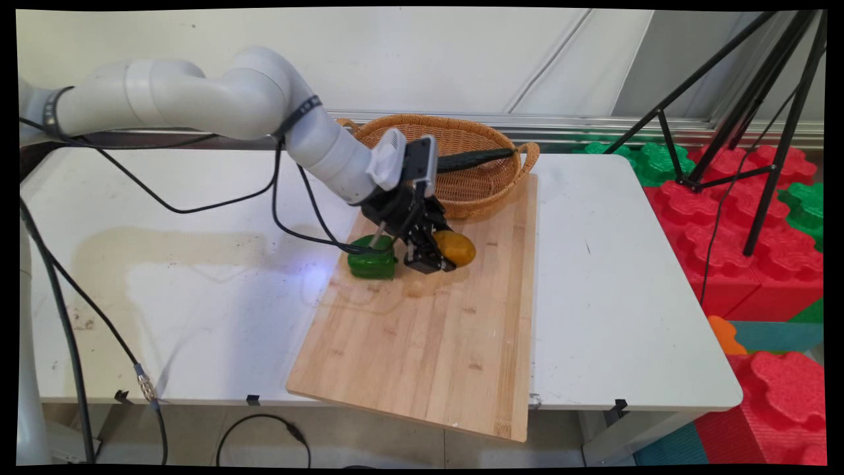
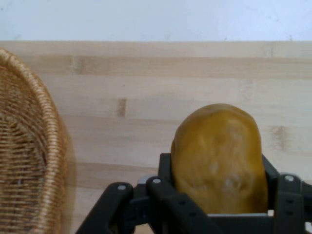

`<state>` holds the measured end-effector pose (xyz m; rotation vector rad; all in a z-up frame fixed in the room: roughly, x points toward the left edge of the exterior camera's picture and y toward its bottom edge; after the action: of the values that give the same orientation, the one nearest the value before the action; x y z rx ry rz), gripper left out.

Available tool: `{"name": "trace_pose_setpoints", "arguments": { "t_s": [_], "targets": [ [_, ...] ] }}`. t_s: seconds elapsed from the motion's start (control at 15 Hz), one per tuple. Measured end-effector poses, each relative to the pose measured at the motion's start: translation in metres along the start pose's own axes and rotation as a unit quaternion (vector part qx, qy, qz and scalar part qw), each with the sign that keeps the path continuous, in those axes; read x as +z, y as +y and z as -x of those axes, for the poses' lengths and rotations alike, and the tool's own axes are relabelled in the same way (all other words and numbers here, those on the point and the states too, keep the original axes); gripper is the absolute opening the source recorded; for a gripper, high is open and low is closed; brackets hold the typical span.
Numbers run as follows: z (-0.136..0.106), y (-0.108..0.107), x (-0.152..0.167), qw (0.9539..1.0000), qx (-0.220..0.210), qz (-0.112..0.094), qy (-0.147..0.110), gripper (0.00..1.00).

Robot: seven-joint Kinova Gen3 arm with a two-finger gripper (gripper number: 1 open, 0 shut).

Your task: Place the picked object in the vegetable basket

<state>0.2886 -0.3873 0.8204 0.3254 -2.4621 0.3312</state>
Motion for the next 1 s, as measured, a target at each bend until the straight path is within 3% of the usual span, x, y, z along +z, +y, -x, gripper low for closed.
{"name": "trace_pose_setpoints", "arguments": {
  "t_s": [0.47,1.0],
  "targets": [
    [0.003,-0.004,-0.071,0.9987,-0.031,-0.012,0.039,0.00],
    [0.018,-0.026,-0.147,0.9916,-0.089,-0.055,0.076,0.00]
  ]
}}
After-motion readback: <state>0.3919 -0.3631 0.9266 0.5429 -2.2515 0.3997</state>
